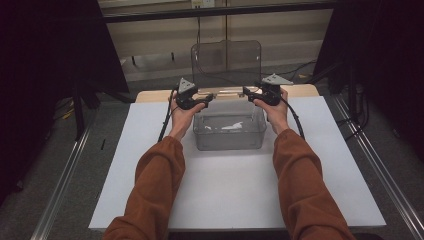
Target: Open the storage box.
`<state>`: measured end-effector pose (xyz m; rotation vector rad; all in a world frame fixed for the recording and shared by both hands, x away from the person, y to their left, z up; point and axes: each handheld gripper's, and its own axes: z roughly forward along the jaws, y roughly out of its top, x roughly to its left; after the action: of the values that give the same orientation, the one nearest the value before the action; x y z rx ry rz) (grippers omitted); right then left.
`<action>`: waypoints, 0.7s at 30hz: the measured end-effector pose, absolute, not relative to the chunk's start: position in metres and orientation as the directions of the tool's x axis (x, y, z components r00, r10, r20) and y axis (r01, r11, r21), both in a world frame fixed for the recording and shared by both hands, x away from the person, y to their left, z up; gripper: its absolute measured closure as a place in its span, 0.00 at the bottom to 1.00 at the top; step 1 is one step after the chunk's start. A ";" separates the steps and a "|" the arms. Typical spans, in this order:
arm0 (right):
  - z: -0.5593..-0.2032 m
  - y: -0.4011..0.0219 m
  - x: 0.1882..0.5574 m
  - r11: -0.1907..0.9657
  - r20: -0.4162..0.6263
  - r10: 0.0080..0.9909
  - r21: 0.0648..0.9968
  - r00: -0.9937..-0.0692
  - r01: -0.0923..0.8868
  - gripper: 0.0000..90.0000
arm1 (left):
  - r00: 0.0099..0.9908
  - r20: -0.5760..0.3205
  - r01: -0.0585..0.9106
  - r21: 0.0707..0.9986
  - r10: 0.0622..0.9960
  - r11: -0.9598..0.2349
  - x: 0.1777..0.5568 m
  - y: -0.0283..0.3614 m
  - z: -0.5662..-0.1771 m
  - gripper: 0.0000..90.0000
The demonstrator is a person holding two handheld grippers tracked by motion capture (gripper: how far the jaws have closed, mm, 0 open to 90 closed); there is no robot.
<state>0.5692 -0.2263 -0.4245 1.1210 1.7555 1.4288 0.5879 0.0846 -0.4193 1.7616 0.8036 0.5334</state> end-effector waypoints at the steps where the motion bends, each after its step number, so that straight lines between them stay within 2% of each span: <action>1: -0.425 -0.226 0.569 0.055 0.061 0.888 0.970 -0.456 0.236 0.42 | 0.673 -0.032 0.264 0.944 0.739 -0.199 0.588 0.085 -0.420 0.29; 10: -0.429 -0.228 0.570 -0.002 0.123 0.885 0.965 -0.449 0.261 0.39 | 0.676 -0.048 0.292 0.934 0.735 -0.207 0.588 0.083 -0.426 0.27; 14: -0.431 -0.230 0.571 -0.029 0.152 0.891 0.960 -0.429 0.280 0.33 | 0.678 -0.057 0.311 0.926 0.733 -0.216 0.588 0.083 -0.429 0.27; 17: -0.434 -0.232 0.572 -0.087 0.218 0.883 0.947 -0.417 0.310 0.33 | 0.678 -0.066 0.320 0.923 0.732 -0.213 0.589 0.083 -0.432 0.27; 21: -0.433 -0.230 0.572 -0.079 0.207 0.888 0.949 -0.411 0.307 0.33 | 0.680 -0.065 0.315 0.925 0.730 -0.211 0.588 0.083 -0.430 0.27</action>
<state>0.5721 -0.2304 -0.4332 1.2902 1.6981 1.5147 0.5883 0.0834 -0.4296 1.8019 0.8317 0.4748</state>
